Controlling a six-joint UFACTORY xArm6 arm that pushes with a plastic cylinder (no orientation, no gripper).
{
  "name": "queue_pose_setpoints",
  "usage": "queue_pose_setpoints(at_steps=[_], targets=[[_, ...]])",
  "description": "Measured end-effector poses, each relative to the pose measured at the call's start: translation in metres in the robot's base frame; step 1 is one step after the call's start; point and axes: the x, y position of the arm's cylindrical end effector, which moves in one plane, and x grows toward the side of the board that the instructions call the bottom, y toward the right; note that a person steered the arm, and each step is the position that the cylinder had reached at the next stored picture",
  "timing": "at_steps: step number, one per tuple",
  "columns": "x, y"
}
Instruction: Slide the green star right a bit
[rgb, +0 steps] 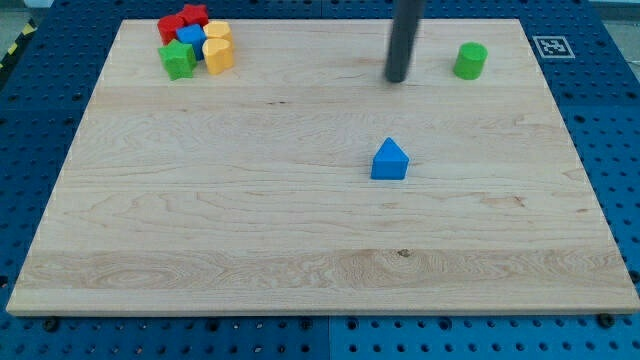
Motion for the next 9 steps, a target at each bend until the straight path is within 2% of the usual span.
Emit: queue_pose_setpoints(at_steps=[2, 3, 4, 6, 7, 9], targets=[[0.045, -0.183], [0.039, -0.266], [-0.007, -0.312], [-0.047, -0.311], [-0.046, -0.307], [-0.017, -0.277]])
